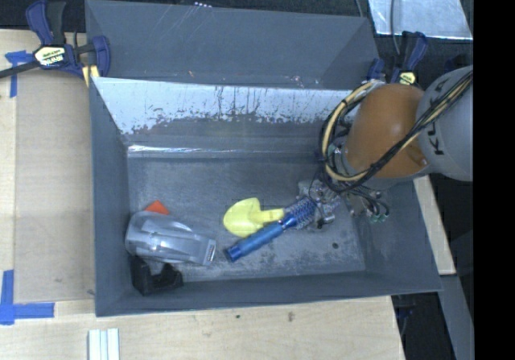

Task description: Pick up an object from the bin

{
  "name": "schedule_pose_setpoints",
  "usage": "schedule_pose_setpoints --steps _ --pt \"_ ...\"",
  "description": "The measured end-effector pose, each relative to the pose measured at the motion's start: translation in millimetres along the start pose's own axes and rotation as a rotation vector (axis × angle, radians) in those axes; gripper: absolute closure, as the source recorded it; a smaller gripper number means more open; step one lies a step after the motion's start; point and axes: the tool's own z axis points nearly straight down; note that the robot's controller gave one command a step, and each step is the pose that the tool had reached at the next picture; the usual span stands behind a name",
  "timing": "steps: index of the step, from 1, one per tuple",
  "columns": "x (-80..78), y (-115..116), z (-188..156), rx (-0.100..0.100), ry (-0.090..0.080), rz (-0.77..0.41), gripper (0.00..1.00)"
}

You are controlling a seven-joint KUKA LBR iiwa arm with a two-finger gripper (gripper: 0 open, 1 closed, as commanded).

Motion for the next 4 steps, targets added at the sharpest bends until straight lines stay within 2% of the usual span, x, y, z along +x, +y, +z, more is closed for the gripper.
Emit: schedule_pose_setpoints --steps 1,2,3,4 --pt "0.1 -1 -37 -0.004 0.01 -0.006 1.0" --pt "-0.2 -17 -57 0.004 -0.011 0.014 1.0" --pt "-38.7 -6 -11 0.0 0.003 0.021 1.0" --pt "-20.6 -8 -193 0.002 -0.004 -0.011 1.0"
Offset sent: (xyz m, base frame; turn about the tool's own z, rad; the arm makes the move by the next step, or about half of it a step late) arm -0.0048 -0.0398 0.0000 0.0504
